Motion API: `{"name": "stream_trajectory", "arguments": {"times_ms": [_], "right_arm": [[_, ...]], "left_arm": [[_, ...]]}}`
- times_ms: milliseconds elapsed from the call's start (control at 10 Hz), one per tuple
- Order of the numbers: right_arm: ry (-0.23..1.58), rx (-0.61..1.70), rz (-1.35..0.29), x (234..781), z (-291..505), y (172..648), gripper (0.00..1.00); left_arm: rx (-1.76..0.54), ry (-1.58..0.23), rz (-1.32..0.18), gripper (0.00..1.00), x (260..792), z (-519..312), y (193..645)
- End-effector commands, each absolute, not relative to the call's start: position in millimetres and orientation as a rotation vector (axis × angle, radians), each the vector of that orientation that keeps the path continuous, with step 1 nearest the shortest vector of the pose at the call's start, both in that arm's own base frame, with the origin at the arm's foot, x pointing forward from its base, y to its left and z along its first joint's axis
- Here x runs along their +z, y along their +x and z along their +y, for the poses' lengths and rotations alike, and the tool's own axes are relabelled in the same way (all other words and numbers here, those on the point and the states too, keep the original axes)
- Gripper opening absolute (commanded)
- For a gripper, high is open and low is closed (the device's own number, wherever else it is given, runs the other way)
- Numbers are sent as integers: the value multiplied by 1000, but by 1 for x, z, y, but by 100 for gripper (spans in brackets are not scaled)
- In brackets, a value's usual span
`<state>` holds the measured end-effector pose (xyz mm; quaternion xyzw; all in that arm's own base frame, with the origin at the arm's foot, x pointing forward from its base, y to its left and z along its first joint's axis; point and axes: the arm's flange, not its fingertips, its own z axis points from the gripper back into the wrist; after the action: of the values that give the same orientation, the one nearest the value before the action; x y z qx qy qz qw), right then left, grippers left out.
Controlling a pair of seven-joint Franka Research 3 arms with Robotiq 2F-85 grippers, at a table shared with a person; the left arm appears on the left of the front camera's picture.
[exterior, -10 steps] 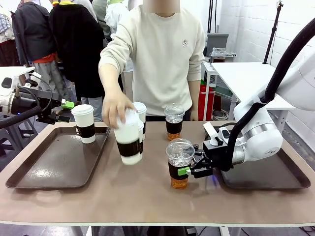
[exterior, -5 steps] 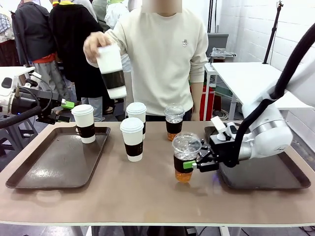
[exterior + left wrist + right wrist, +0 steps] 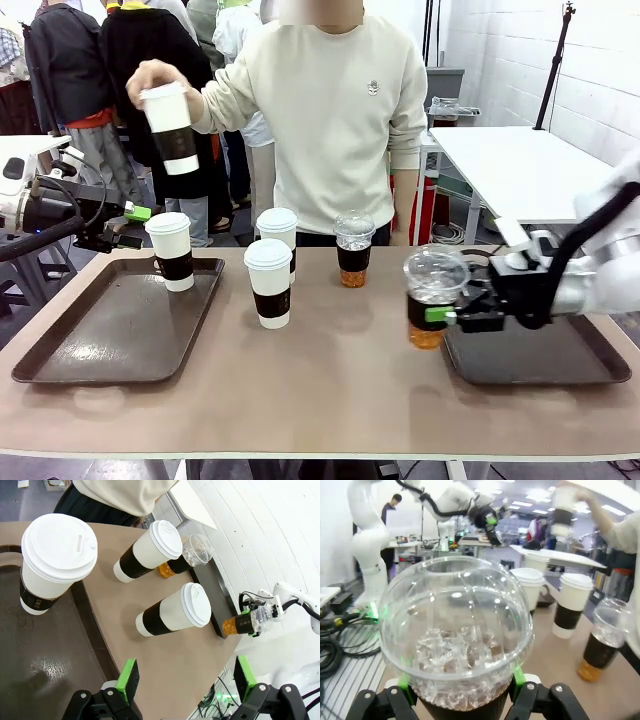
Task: Distribute the coffee onto the tray.
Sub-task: Pick up one iced Americano and place it on the right Handle tray.
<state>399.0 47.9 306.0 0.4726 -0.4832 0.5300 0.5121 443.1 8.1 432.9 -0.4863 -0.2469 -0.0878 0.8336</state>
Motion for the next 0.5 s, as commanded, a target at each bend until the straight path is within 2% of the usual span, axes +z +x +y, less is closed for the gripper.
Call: {"name": "stream_trajectory", "arguments": {"times_ms": [0, 300, 400], "right_arm": [[1091, 1165, -1233, 317, 5, 391, 82], [989, 975, -1308, 319, -56, 411, 82], [1004, 935, -1322, 317, -69, 420, 82]], "left_arm": [[-185, -1030, -521, 100, 434, 8, 440], [-185, -1030, -521, 100, 434, 8, 440], [-185, -1030, -521, 100, 434, 8, 440]]}}
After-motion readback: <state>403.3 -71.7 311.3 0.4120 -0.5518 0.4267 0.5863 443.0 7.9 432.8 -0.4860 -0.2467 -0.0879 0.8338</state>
